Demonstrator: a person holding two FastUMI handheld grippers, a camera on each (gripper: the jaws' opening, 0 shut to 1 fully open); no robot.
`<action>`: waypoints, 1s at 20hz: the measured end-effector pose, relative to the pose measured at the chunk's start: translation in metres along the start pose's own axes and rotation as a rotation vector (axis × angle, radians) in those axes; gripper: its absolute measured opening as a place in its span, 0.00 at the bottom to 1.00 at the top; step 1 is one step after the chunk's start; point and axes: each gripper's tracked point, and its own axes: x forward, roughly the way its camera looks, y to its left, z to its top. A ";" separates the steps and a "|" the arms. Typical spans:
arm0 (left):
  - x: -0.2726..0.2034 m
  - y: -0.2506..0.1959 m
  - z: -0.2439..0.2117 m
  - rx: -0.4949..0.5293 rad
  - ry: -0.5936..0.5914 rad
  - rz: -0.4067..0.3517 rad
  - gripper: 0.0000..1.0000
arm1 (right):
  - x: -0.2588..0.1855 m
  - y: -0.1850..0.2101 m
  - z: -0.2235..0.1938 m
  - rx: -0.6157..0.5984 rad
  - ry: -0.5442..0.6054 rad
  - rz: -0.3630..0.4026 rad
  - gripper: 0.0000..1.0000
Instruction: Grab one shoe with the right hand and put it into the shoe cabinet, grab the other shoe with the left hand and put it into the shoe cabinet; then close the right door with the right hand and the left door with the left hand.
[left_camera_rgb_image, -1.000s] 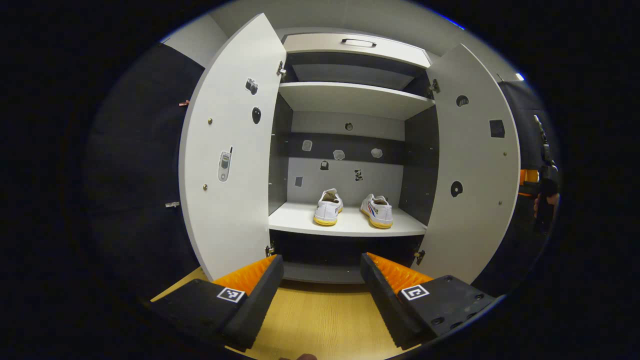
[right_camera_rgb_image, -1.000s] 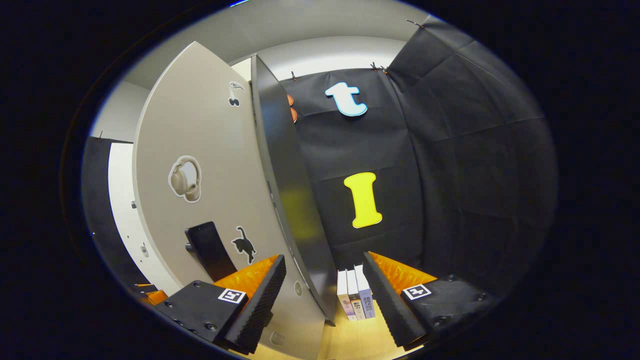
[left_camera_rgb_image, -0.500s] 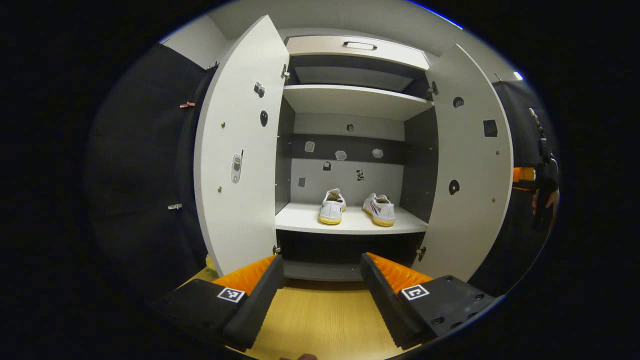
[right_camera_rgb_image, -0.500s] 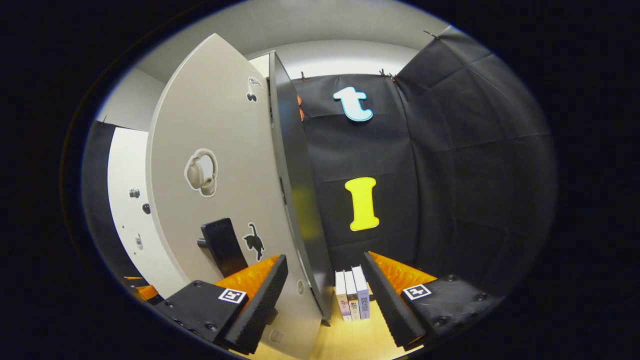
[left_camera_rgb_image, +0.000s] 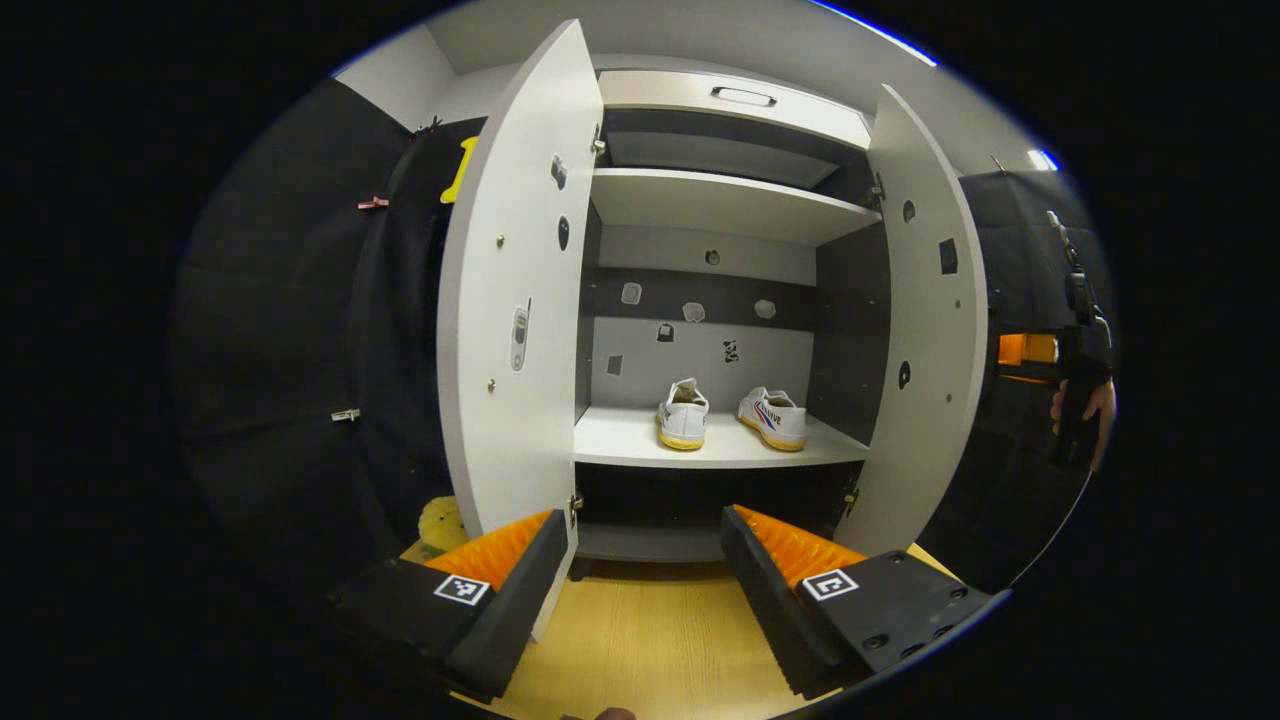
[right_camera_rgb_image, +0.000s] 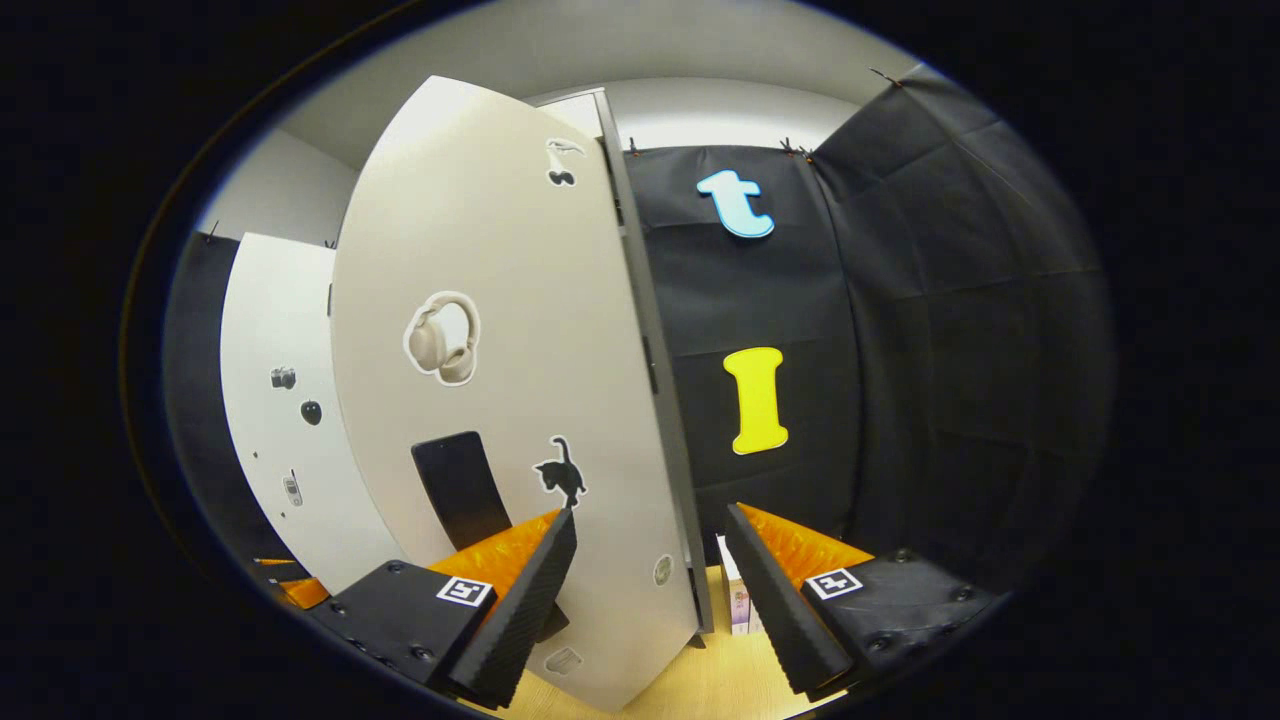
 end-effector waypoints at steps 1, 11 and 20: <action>-0.002 0.007 -0.002 -0.003 0.003 0.007 0.97 | 0.005 0.011 -0.002 -0.010 0.002 0.013 0.98; -0.054 0.095 -0.011 -0.071 -0.044 0.099 0.95 | 0.008 0.119 -0.012 -0.038 -0.082 0.130 0.98; -0.061 0.207 -0.010 -0.116 -0.043 0.240 0.95 | -0.042 0.118 -0.092 -0.161 0.074 0.089 0.99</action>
